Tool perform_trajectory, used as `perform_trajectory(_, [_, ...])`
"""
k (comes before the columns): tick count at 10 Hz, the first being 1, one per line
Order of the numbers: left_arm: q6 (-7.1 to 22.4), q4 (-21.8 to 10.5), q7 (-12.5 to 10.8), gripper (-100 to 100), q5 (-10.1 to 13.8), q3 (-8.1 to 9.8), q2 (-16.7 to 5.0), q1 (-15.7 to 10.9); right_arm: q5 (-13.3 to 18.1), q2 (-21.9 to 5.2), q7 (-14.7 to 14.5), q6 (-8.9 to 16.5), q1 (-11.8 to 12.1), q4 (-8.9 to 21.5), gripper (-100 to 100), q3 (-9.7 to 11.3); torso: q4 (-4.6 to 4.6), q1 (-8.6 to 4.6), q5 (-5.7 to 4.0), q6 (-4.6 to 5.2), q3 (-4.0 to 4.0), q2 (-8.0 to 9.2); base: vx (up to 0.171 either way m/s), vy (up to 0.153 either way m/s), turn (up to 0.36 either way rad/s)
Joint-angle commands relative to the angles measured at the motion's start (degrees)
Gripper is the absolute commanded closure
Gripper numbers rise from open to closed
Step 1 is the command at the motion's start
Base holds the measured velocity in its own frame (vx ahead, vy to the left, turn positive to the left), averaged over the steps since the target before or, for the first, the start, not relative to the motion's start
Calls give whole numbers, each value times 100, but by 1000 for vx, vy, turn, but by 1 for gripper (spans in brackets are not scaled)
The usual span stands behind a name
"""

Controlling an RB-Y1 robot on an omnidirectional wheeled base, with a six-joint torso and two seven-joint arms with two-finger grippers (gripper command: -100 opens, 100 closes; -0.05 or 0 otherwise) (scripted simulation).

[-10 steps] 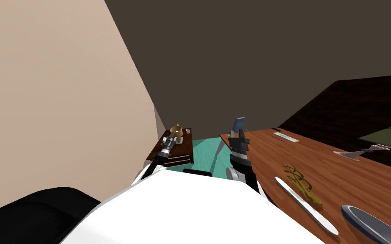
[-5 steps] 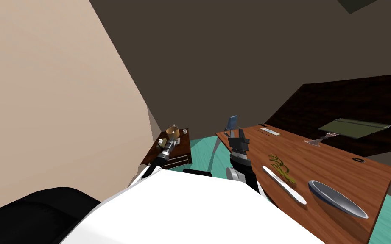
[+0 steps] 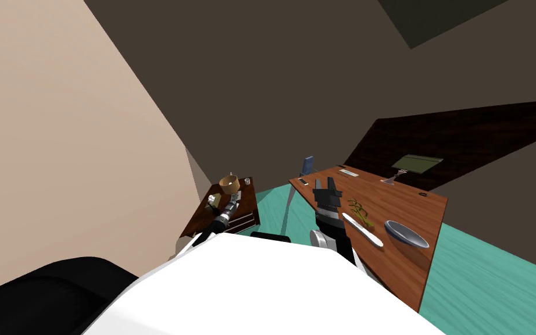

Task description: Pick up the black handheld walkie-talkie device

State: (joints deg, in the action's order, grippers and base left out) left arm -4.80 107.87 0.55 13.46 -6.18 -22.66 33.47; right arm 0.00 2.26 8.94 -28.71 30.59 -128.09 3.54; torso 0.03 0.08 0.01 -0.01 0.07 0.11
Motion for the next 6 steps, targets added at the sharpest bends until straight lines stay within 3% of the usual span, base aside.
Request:
perform_trajectory(1, [75,-162,35,-100,70,-4,-57,-12,0,0,0,0,0,0,0,0,0,0,0,0,0,0,-16,8,-104])
perform_trajectory(5, [496,-732,229,-100,470,-4,-403,-6,0,0,0,0,1,0,0,0,-1,4,1,-3,-3,-6,-14,12,-164])
perform_trajectory(6, [496,-804,229,-100,470,-4,-403,-6,0,0,0,0,0,0,0,0,-1,9,1,0,-2,-4,-18,23,-130])
